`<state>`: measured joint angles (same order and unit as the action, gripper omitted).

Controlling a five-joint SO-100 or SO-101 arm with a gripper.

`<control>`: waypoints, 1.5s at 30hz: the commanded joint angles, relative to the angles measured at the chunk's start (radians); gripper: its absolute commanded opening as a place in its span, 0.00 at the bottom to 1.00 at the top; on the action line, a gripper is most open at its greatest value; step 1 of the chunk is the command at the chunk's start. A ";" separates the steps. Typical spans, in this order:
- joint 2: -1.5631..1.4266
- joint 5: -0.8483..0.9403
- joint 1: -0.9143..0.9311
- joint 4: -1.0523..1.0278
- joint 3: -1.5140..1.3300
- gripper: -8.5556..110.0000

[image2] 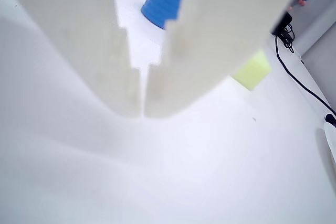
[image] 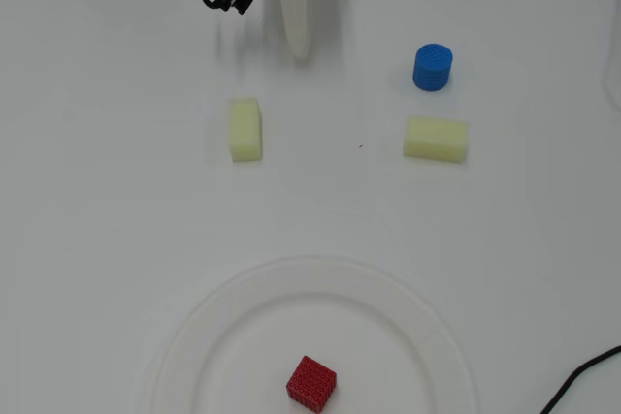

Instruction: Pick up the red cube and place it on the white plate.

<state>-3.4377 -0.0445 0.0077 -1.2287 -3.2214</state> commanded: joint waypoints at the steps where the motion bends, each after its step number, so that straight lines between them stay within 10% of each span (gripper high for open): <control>1: -0.008 -0.006 -0.003 -0.003 -0.011 0.07; 45: -0.008 -0.006 -0.003 -0.003 -0.011 0.09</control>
<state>-3.4377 -0.0445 0.0077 -1.2287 -3.2244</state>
